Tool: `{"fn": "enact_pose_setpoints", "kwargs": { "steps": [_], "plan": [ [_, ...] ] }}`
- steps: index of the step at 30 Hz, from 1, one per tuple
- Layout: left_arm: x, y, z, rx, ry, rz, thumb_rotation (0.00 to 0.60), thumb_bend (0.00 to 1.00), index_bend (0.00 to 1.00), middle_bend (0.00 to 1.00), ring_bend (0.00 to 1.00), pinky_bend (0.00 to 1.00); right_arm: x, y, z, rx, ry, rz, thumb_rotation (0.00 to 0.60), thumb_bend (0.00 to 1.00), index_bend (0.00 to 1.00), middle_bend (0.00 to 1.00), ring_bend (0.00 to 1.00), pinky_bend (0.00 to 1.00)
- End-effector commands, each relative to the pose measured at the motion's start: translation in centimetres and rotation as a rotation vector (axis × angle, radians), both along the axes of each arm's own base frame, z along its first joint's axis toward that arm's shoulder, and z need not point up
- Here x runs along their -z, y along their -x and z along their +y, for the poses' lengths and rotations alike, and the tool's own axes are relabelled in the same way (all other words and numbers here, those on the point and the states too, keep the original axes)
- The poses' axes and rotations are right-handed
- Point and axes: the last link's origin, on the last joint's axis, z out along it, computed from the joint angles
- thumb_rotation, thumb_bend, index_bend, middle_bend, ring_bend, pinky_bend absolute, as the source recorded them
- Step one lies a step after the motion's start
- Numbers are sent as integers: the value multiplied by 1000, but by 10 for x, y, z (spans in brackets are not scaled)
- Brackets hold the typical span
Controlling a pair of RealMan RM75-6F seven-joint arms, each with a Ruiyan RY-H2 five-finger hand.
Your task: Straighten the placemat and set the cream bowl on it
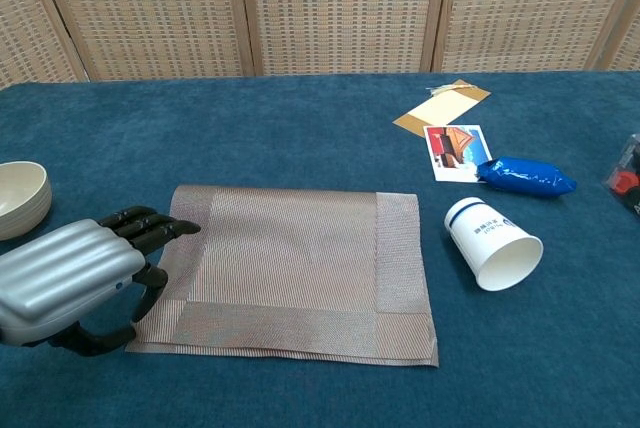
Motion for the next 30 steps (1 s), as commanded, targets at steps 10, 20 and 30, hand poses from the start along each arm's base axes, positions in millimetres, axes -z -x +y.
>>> {"fn": "enact_pose_setpoints", "kwargs": {
  "steps": [10,20,30],
  "plan": [
    [1,1,0,-9,3,7,600,387,437,0,0,0,0,0,0,-1,-5,-5,600,18,92,0,0,0],
    [0,1,-1,-15,10,-1,600,502,570,0,0,0,0,0,1,-1,-5,-8,600,18,92,0,0,0],
    [-4,-1,2,-16,-4,-16,600,531,582,0,0,0,-1,0,1,-1,-4,-12,600,18,92,0,0,0]
  ]
}}
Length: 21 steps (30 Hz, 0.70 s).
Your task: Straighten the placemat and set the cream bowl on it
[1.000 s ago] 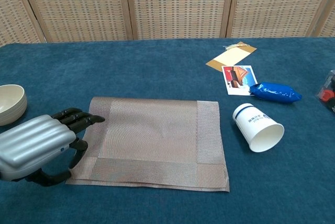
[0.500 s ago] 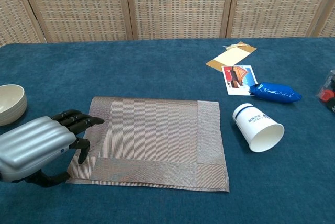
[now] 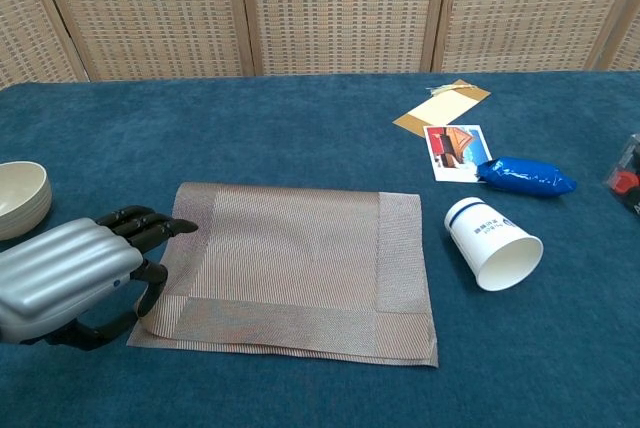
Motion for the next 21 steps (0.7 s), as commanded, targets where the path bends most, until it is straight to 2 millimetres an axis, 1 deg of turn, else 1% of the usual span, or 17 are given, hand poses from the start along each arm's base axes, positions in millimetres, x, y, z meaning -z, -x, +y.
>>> {"fn": "enact_pose_setpoints", "kwargs": {
  "steps": [1,3,7,12,16,21],
  "plan": [
    [-2,-2,2,-1,-6,-12,600,531,582,0,0,0,0,0,0,1,0,-1,600,18,92,0,0,0],
    [-5,-5,3,-2,-12,-27,600,531,582,0,0,0,0,0,0,1,-1,-1,600,18,92,0,0,0],
    [-14,-19,7,8,-30,-79,600,532,581,0,0,0,0,0,0,1,-3,-2,600,18,92,0,0,0],
    [-32,-44,23,47,-76,-113,600,531,582,0,0,0,-3,1,1,5,6,2,600,17,92,0,0,0],
    [-44,-65,47,46,-104,-146,600,544,584,0,0,0,-7,3,-1,18,25,4,600,17,92,0,0,0],
    [-54,-87,86,4,-136,-199,600,562,593,0,0,0,-10,8,-5,46,42,13,600,18,92,0,0,0]
  ]
}}
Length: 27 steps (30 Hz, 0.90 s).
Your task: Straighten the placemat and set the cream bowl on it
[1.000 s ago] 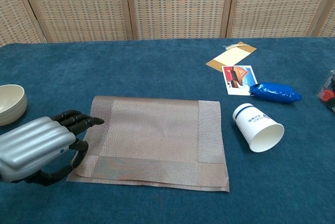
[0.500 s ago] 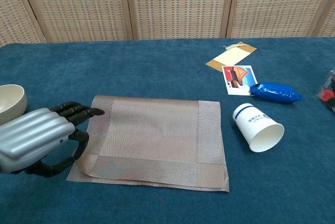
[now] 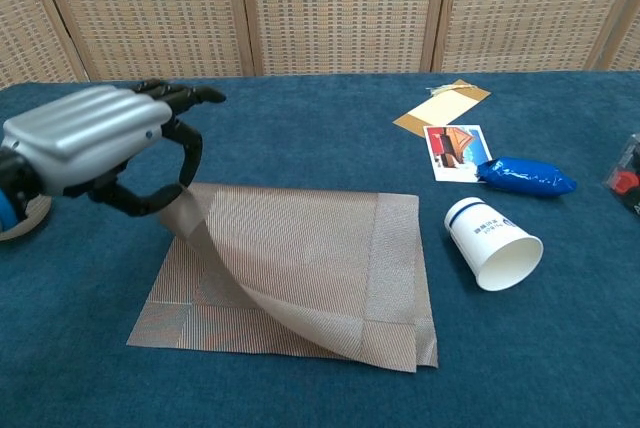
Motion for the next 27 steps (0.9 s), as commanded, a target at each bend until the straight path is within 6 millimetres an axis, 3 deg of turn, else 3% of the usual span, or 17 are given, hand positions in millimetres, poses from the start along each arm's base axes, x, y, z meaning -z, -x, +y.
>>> {"fn": "enact_pose_setpoints", "kwargs": {
  "steps": [1,12,22,27],
  "plan": [
    [-8,-20,32,-29,-17,-40,600,567,595,0,0,0,-2,3,-2,15,10,8,600,17,92,0,0,0],
    [-15,-41,114,-187,-116,-175,600,568,598,0,0,0,-7,18,-12,90,44,31,600,18,92,0,0,0],
    [-9,-24,175,-382,-221,-154,600,567,598,0,0,0,-8,28,-18,142,61,63,600,18,92,0,0,0],
    [-10,-18,190,-359,-283,-74,600,555,585,0,0,0,-7,30,-20,153,58,78,600,18,92,0,0,0]
  ]
}}
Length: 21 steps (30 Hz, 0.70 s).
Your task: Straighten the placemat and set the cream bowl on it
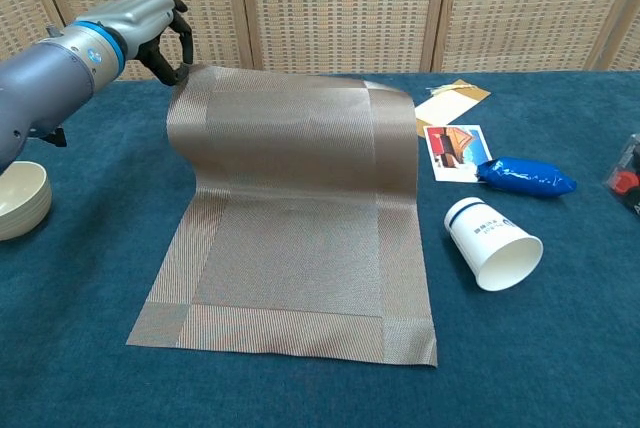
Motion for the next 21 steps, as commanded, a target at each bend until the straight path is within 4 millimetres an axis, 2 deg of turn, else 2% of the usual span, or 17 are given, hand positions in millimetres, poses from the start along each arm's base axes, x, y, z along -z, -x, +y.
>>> {"fn": "enact_pose_setpoints", "kwargs": {
  "steps": [1,4,6,9,12,21],
  "plan": [
    [5,-2,14,2,-26,45,600,552,577,0,0,0,1,1,-1,8,0,8,600,18,92,0,0,0],
    [5,3,17,-6,-24,41,600,488,488,0,0,0,1,1,-1,13,2,13,600,17,92,0,0,0],
    [5,7,17,-7,-21,45,600,361,363,0,0,0,1,1,-2,15,3,15,600,18,92,0,0,0],
    [4,13,15,4,-18,66,600,223,208,0,0,0,2,1,-2,16,1,17,600,18,92,0,0,0],
    [-2,22,9,32,-30,95,600,200,153,0,0,0,3,0,-1,12,-4,19,600,18,92,0,0,0],
    [-33,50,-24,97,-55,102,600,199,141,0,0,0,10,-6,3,-21,-32,22,600,17,92,0,0,0]
  ]
}}
